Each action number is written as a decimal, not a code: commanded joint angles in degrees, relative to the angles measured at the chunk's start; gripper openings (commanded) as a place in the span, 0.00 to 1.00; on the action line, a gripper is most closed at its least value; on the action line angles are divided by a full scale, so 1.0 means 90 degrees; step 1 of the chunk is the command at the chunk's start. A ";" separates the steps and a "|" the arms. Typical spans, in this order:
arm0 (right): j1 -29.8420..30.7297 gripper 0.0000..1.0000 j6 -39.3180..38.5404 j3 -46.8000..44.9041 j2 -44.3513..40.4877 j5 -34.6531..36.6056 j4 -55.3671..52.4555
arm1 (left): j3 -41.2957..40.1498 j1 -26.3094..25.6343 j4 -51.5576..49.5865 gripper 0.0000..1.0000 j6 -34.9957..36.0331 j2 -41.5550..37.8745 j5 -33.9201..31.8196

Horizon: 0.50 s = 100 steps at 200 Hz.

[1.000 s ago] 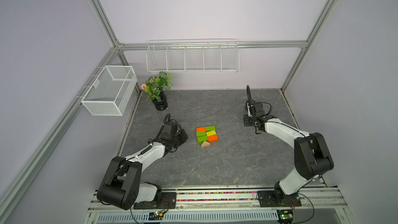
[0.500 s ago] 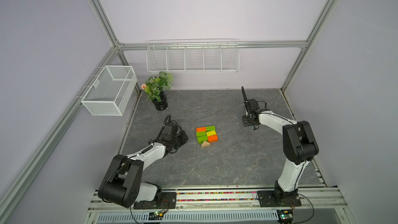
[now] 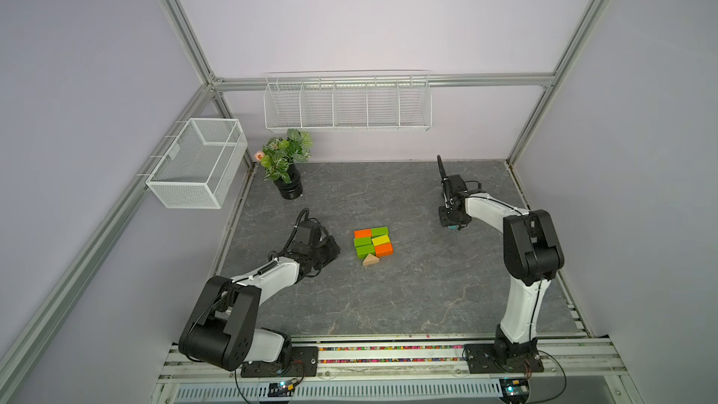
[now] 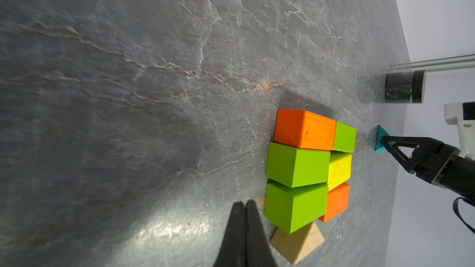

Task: Assemble a piece of candy with building blocks
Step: Pick up the building block from the center of the board.

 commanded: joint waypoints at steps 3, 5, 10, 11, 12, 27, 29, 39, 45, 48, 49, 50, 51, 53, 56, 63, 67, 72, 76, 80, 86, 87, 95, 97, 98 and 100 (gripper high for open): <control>-0.0076 0.48 0.0049 0.0250 0.0181 -0.0177 -0.0329 | -0.0075 0.0022 0.0151 0.00 -0.0084 0.0083 0.0061; -0.0083 0.48 0.0051 0.0264 0.0193 -0.0192 -0.0349 | -0.0075 0.0025 0.0147 0.00 -0.0090 0.0078 0.0061; -0.0093 0.46 0.0054 0.0300 0.0224 -0.0205 -0.0376 | -0.0074 0.0019 0.0137 0.00 -0.0083 0.0082 0.0067; -0.0094 0.46 0.0055 0.0310 0.0232 -0.0206 -0.0381 | -0.0075 0.0022 0.0137 0.00 -0.0083 0.0082 0.0064; -0.0095 0.45 0.0055 0.0316 0.0235 -0.0206 -0.0388 | -0.0075 0.0019 0.0136 0.00 -0.0087 0.0077 0.0063; -0.0095 0.36 0.0053 0.0327 0.0244 -0.0214 -0.0394 | -0.0072 0.0017 0.0127 0.00 -0.0078 0.0057 0.0057; -0.0095 0.34 0.0061 0.0320 0.0238 -0.0216 -0.0395 | -0.0075 0.0016 0.0122 0.00 -0.0074 0.0054 0.0058; -0.0095 0.26 0.0073 0.0287 0.0203 -0.0197 -0.0370 | -0.0073 0.0024 0.0100 0.00 -0.0073 0.0001 0.0027; -0.0105 0.22 0.0093 0.0256 0.0177 -0.0197 -0.0343 | -0.0075 0.0020 0.0076 0.00 -0.0075 -0.0036 -0.0008; -0.0115 0.19 0.0085 0.0235 0.0164 -0.0197 -0.0324 | -0.0075 0.0019 0.0062 0.00 -0.0073 -0.0060 -0.0026; -0.0115 0.19 0.0089 0.0229 0.0158 -0.0197 -0.0320 | -0.0075 0.0018 0.0060 0.00 -0.0073 -0.0060 -0.0031; -0.0115 0.18 0.0087 0.0221 0.0159 -0.0202 -0.0314 | -0.0070 0.0017 0.0059 0.00 -0.0073 -0.0067 -0.0034; -0.0120 0.18 0.0090 0.0222 0.0155 -0.0204 -0.0310 | -0.0073 0.0017 0.0054 0.00 -0.0073 -0.0080 -0.0045; -0.0124 0.16 0.0093 0.0218 0.0152 -0.0213 -0.0308 | -0.0082 0.0016 0.0042 0.00 -0.0065 -0.0096 -0.0058; -0.0136 0.14 0.0102 0.0215 0.0151 -0.0226 -0.0307 | -0.0082 0.0022 0.0037 0.00 -0.0071 -0.0125 -0.0077; -0.0154 0.09 0.0111 0.0205 0.0130 -0.0254 -0.0320 | -0.0085 0.0029 -0.0006 0.00 -0.0063 -0.0204 -0.0118; -0.0163 0.07 0.0106 0.0168 0.0097 -0.0269 -0.0280 | -0.0083 0.0031 -0.0019 0.00 -0.0063 -0.0255 -0.0139; -0.0152 0.06 0.0111 0.0105 0.0041 -0.0296 -0.0222 | -0.0102 0.0032 -0.0020 0.00 -0.0064 -0.0319 -0.0166; -0.0153 0.07 0.0143 0.0047 -0.0033 -0.0355 -0.0159 | -0.0114 0.0033 -0.0020 0.00 -0.0065 -0.0405 -0.0187; -0.0153 0.07 0.0164 -0.0031 -0.0124 -0.0424 -0.0064 | -0.0122 0.0032 -0.0025 0.00 -0.0063 -0.0485 -0.0231; -0.0149 0.07 0.0209 -0.0190 -0.0319 -0.0571 0.0112 | -0.0143 0.0031 -0.0037 0.00 -0.0062 -0.0632 -0.0296; -0.0147 0.07 0.0215 -0.0218 -0.0338 -0.0608 0.0147 | -0.0148 0.0033 -0.0038 0.00 -0.0063 -0.0656 -0.0308; -0.0146 0.07 0.0313 -0.0390 -0.0620 -0.0897 0.0383 | -0.0160 0.0027 -0.0058 0.00 -0.0039 -0.0868 -0.0410; -0.0147 0.07 0.0336 -0.0436 -0.0708 -0.0982 0.0439 | -0.0162 0.0034 -0.0049 0.00 -0.0035 -0.0931 -0.0440; -0.0146 0.07 0.0347 -0.0448 -0.0747 -0.1024 0.0466 | -0.0163 0.0030 -0.0044 0.00 -0.0034 -0.0961 -0.0458; -0.0145 0.07 0.0377 -0.0482 -0.0815 -0.1112 0.0519 | -0.0170 0.0032 -0.0043 0.00 -0.0029 -0.1023 -0.0478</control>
